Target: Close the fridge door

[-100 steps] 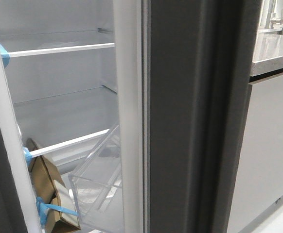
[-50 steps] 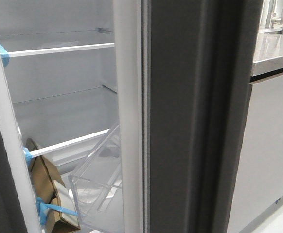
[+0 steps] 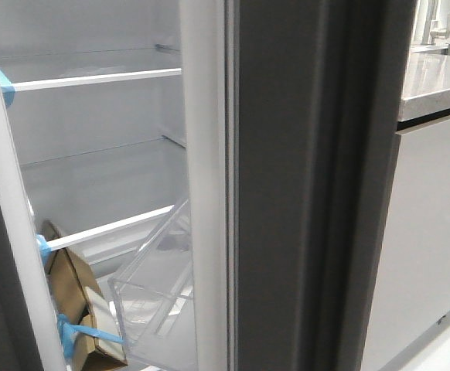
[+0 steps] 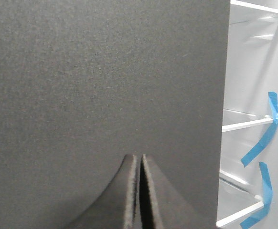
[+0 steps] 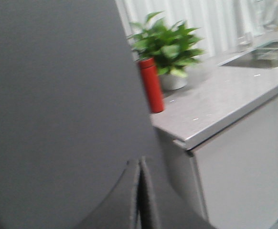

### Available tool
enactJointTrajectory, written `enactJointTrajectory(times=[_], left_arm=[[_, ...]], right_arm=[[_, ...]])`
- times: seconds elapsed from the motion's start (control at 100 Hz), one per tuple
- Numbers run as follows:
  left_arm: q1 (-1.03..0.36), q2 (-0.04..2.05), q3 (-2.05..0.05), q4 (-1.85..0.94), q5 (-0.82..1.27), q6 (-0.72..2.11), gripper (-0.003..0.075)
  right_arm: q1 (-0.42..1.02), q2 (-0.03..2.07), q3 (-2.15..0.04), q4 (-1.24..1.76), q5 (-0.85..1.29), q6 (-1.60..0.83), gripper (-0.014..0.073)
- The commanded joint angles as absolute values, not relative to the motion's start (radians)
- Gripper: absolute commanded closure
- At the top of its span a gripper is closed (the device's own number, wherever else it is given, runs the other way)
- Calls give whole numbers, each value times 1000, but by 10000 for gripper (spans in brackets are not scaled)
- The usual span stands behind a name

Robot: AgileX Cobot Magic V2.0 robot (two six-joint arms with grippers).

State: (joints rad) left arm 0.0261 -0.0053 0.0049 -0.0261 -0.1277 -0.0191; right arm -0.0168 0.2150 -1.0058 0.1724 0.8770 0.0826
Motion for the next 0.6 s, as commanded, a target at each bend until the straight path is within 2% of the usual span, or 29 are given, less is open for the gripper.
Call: enactJointTrajectory(times=[0.0, 0.32, 0.59], left_arm=[[25, -16, 40, -30, -200, -23, 740], [25, -16, 40, -30, -200, -23, 740], [25, -16, 40, -30, -200, -23, 740]], right_arm=[[16, 276, -1059, 264, 853, -5, 638], [120, 448, -1116, 339, 814, -95, 638], [167, 664, -1257, 378, 740, -122, 638]])
